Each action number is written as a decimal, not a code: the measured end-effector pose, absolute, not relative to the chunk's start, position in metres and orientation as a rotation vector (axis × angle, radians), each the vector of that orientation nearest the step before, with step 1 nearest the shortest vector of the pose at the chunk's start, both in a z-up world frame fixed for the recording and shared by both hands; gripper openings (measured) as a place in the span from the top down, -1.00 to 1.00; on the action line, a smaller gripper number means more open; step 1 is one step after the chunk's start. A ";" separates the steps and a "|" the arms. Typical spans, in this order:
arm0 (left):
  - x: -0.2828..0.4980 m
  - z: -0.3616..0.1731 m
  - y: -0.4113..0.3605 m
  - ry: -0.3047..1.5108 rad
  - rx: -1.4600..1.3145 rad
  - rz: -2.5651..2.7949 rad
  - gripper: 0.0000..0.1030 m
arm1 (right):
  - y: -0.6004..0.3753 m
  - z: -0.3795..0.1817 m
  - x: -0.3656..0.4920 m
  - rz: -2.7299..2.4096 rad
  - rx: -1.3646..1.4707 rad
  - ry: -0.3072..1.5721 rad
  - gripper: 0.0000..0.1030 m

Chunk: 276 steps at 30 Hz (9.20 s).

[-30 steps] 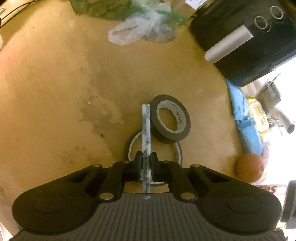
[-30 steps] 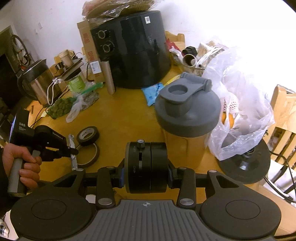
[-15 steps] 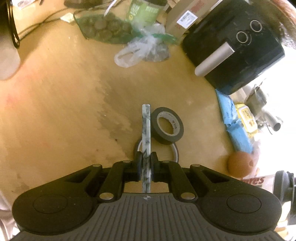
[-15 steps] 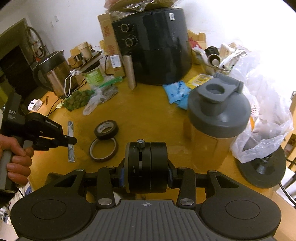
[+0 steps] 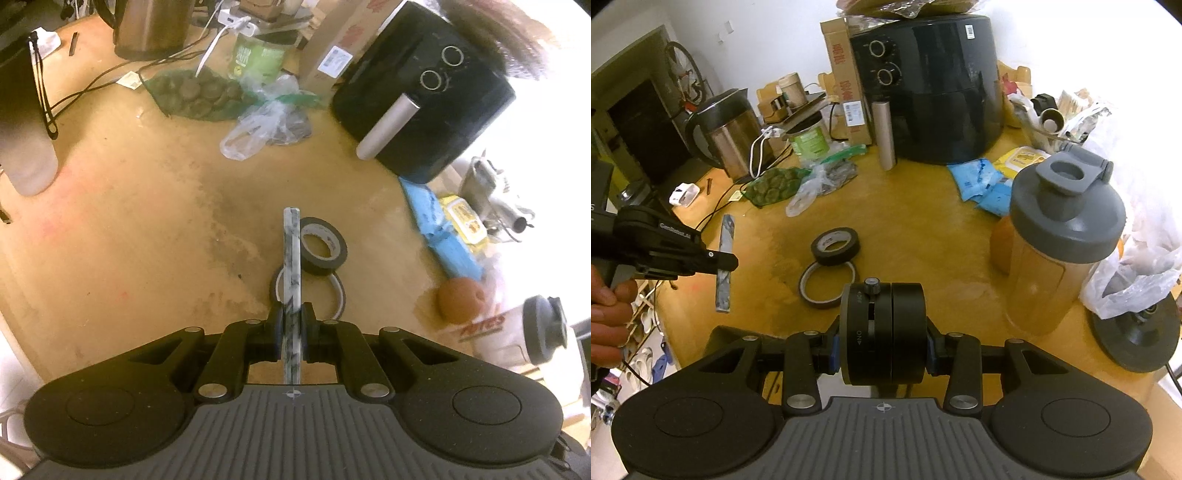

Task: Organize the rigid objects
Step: 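Carry the stick to the box and lower it in with the left gripper, then lower the black roller into the box and open the right gripper, then move the right gripper to the thin tape ring and close on its rim, then lift the tape ring with the right gripper while the left grasps the black tape roll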

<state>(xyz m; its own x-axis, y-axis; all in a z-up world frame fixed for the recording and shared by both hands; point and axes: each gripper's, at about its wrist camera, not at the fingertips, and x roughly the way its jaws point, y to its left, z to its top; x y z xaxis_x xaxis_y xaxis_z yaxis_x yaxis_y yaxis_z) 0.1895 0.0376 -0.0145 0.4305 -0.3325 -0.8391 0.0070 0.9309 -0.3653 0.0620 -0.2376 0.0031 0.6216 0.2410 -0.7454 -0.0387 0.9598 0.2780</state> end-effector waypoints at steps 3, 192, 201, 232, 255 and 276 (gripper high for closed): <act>0.180 -0.010 0.041 1.104 -0.320 -0.236 0.81 | -0.234 0.003 0.059 0.176 0.245 0.889 0.16; 0.093 -0.019 0.158 1.061 -0.138 -0.081 -0.05 | -0.077 -0.136 0.275 -0.028 0.075 1.314 -0.98; 0.094 -0.021 0.153 1.068 -0.117 -0.101 -0.05 | -0.080 -0.130 0.266 -0.022 0.070 1.287 -0.77; 0.129 -0.013 0.096 1.016 0.013 -0.281 -0.05 | -0.142 -0.052 0.198 0.084 0.278 1.098 -0.76; 0.175 -0.009 0.012 0.967 0.104 -0.416 -0.07 | -0.210 -0.015 0.130 0.031 0.317 0.977 -0.76; 0.237 -0.068 -0.047 1.071 0.206 -0.451 -0.48 | -0.248 -0.012 0.093 -0.042 0.441 0.914 -0.76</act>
